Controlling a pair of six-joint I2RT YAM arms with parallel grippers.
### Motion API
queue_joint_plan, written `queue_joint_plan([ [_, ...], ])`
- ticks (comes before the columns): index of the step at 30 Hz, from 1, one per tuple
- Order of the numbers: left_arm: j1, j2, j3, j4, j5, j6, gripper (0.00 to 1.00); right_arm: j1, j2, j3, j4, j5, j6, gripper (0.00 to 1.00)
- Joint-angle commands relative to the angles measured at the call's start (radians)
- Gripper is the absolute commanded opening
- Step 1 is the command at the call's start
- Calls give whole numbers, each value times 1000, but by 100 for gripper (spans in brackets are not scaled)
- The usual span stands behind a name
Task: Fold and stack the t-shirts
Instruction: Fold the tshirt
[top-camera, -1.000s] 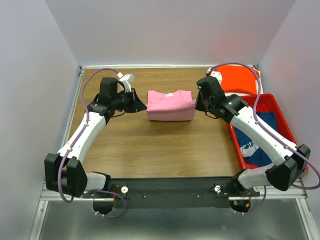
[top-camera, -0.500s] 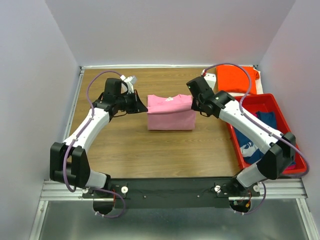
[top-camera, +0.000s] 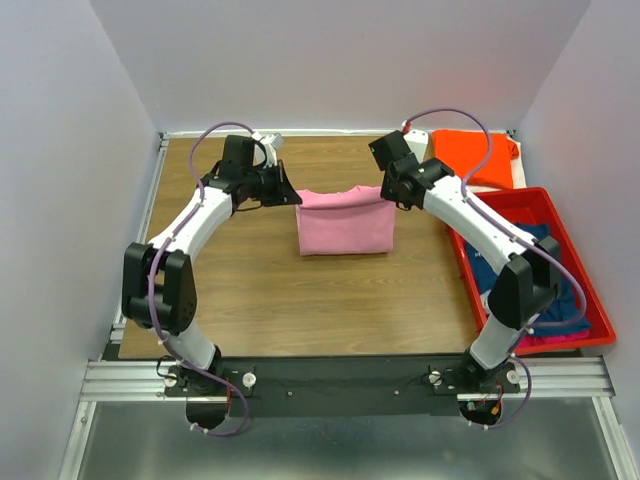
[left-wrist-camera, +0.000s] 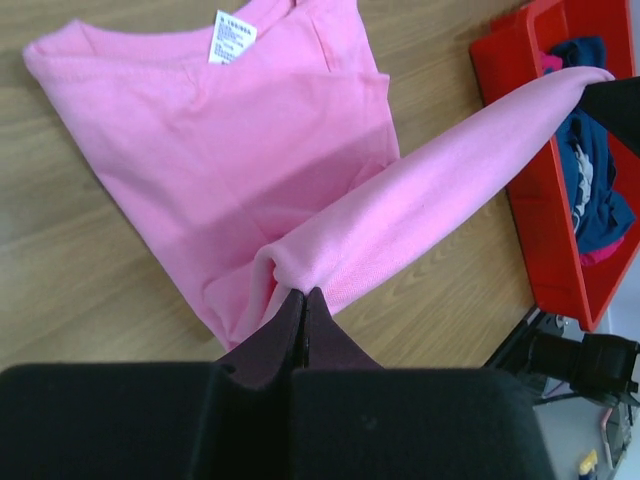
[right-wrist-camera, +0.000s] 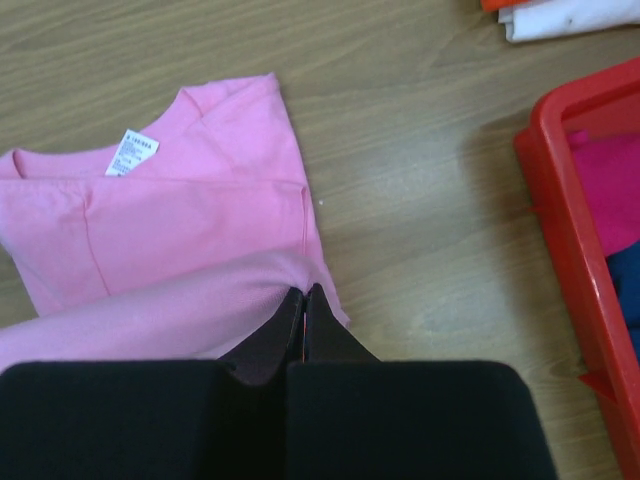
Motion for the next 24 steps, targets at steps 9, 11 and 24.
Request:
queue_joint_plan([
  [9,60,258,229,-65,1,38,0,-106,302,294,38,-13,-143,0],
  [11,71,284,262,-71,2,33,0,-120,350,367,38,-32,-159,0],
  [24,117,444,364,-123,-19,-21,43,-177,637,659,38,-174,-277,33],
])
